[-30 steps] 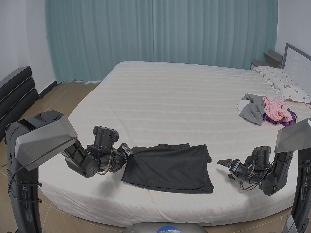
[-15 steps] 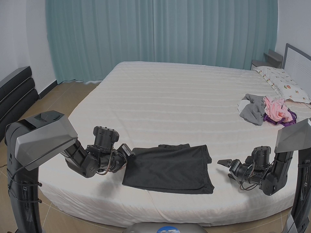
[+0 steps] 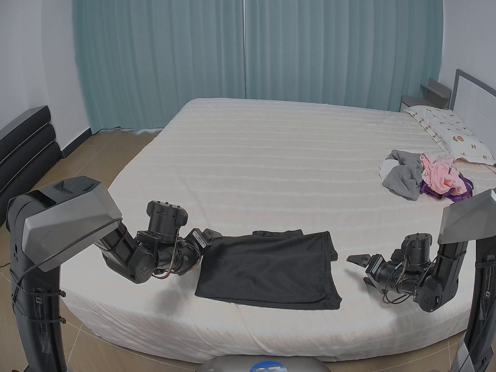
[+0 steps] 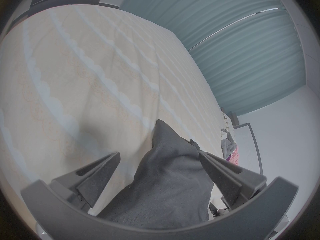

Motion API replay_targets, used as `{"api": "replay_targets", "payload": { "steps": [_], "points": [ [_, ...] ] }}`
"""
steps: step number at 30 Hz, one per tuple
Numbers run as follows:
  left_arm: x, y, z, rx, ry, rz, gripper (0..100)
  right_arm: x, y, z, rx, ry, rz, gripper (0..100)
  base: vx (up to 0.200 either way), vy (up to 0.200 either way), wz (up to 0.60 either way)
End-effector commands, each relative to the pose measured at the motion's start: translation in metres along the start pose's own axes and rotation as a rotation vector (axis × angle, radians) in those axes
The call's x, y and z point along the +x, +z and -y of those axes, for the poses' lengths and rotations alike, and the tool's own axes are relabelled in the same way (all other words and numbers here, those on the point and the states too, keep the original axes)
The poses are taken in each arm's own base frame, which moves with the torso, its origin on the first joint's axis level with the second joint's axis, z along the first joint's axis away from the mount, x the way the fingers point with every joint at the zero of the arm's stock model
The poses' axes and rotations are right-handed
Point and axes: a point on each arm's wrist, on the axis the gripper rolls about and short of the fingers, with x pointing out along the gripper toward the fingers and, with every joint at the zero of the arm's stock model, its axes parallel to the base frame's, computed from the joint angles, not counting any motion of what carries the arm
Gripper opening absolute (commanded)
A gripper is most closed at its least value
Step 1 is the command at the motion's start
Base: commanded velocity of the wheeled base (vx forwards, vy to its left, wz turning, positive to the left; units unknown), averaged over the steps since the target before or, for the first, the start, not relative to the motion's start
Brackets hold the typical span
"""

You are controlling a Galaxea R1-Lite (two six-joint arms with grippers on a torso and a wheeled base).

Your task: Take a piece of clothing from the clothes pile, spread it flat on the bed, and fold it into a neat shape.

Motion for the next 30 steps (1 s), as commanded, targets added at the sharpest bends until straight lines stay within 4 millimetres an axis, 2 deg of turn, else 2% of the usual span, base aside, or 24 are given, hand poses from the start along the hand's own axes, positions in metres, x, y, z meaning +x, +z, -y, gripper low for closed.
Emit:
{"api": "replay_targets", "payload": {
  "steps": [1, 5, 10, 11, 12, 14, 16, 17, 18, 20, 21, 22, 23, 24, 26, 30],
  "points": [
    [-0.002, 0.002, -0.001, -0.006, 0.004, 0.003, 100, 0.000, 0.000, 0.000, -0.001, 0.002, 0.000, 100, 0.000, 0.000, 0.00],
    [-0.005, 0.006, -0.002, -0.013, 0.005, 0.013, 100, -0.001, 0.001, -0.001, 0.004, 0.004, 0.005, 100, 0.000, 0.000, 0.00],
    [-0.021, 0.013, 0.000, -0.026, -0.005, 0.037, 100, -0.006, 0.005, -0.007, 0.003, 0.016, 0.035, 100, 0.000, 0.000, 0.00],
    [-0.038, 0.018, 0.006, -0.026, -0.022, 0.067, 100, -0.019, 0.013, -0.019, -0.013, 0.059, 0.083, 100, 0.000, 0.000, 0.00],
    [-0.042, 0.019, 0.008, -0.026, -0.026, 0.075, 100, -0.023, 0.014, -0.022, -0.017, 0.067, 0.091, 100, 0.000, 0.000, 0.00],
    [-0.071, 0.029, 0.017, -0.030, -0.063, 0.125, 100, -0.050, 0.022, -0.036, -0.048, 0.094, 0.176, 100, 0.000, 0.000, 0.00],
    [-0.109, 0.038, 0.024, -0.034, -0.109, 0.185, 100, -0.082, 0.031, -0.054, -0.113, 0.132, 0.292, 100, 0.000, 0.000, 0.00],
    [-0.114, 0.039, 0.025, -0.033, -0.115, 0.194, 100, -0.087, 0.032, -0.056, -0.123, 0.138, 0.305, 100, 0.000, 0.000, 0.00],
    [-0.142, 0.043, 0.030, -0.033, -0.154, 0.241, 100, -0.111, 0.032, -0.065, -0.162, 0.163, 0.370, 100, 0.000, 0.000, 0.00],
    [-0.176, 0.046, 0.033, -0.033, -0.202, 0.301, 100, -0.139, 0.027, -0.073, -0.196, 0.195, 0.424, 100, 0.000, 0.000, 0.00],
    [-0.182, 0.046, 0.035, -0.030, -0.212, 0.310, 100, -0.143, 0.027, -0.074, -0.202, 0.205, 0.433, 100, 0.000, 0.000, 0.00],
    [-0.210, 0.044, 0.038, -0.021, -0.257, 0.355, 100, -0.165, 0.022, -0.079, -0.237, 0.243, 0.476, 100, 0.000, 0.000, 0.00],
    [-0.210, 0.044, 0.038, -0.021, -0.257, 0.355, 100, -0.165, 0.022, -0.079, -0.237, 0.243, 0.476, 100, 0.000, 0.000, 0.00],
    [-0.245, 0.038, 0.041, -0.005, -0.304, 0.438, 100, -0.190, 0.016, -0.083, -0.295, 0.280, 0.536, 100, 0.000, 0.000, 0.00],
    [-0.279, 0.027, 0.038, 0.028, -0.337, 0.519, 100, -0.213, 0.012, -0.084, -0.369, 0.302, 0.617, 100, 0.000, 0.000, 0.00],
    [-0.325, 0.002, 0.024, 0.136, -0.376, 0.631, 100, -0.248, 0.004, -0.079, -0.485, 0.296, 0.758, 100, 0.000, 0.000, 0.00]
  ]
}}
